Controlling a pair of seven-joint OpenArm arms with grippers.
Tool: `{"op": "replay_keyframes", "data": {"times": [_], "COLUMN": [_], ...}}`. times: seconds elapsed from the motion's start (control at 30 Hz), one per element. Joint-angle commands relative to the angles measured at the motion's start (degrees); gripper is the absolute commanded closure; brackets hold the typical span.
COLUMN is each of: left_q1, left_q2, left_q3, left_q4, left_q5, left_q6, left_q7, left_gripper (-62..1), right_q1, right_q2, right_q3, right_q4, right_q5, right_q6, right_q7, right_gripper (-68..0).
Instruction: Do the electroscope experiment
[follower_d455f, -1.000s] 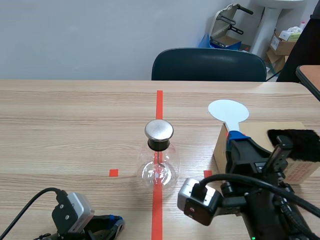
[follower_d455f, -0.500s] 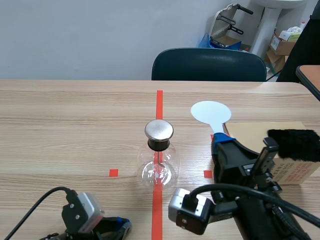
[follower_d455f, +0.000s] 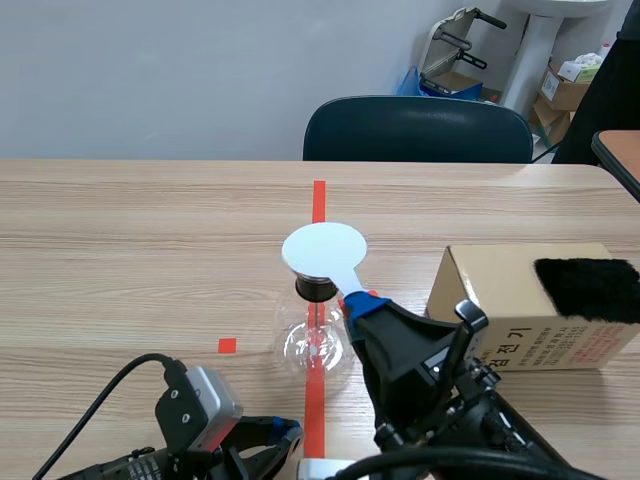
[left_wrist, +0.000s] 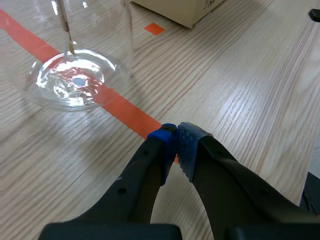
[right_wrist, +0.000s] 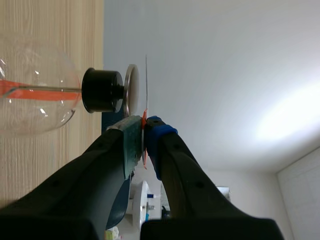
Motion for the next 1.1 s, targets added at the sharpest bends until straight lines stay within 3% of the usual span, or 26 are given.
{"op": "replay_keyframes", "data": {"times": [0.0, 0.37, 0.5, 0.67, 1.07], "left_q1": [-0.6, -1.5, -1.5, -1.4, -1.4], "left_q2": [0.3, 0.3, 0.3, 0.3, 0.3], "left_q3": [-0.3, -3.5, -4.9, -6.1, -8.4], "left_q4": [0.9, 0.9, 0.9, 0.9, 0.9], "left_q5": [0.0, 0.0, 0.0, 0.0, 0.0], "left_q6": [0.9, 3.4, 3.4, 3.4, 3.4], "left_q7": [-0.6, 2.2, 2.3, 2.4, 3.3], "left_gripper": [-3.6, -3.6, -3.6, -3.6, -3.6], "right_q1": [0.7, 0.7, 0.7, 0.7, 0.7], "right_q2": [0.2, 0.2, 0.2, 0.2, 0.2], "right_q3": [0.2, 0.2, 0.2, 0.2, 0.2], "right_q4": [0.5, 0.5, 0.5, 0.5, 0.5], "right_q5": [-0.1, -0.1, -0.1, -0.1, -0.1], "right_q6": [-0.6, -0.6, -0.6, -0.6, -0.6], "right_q7": [0.9, 1.7, -0.1, -6.4, -27.4], "right_gripper": [-1.5, -1.5, -1.5, -1.5, -1.5]}}
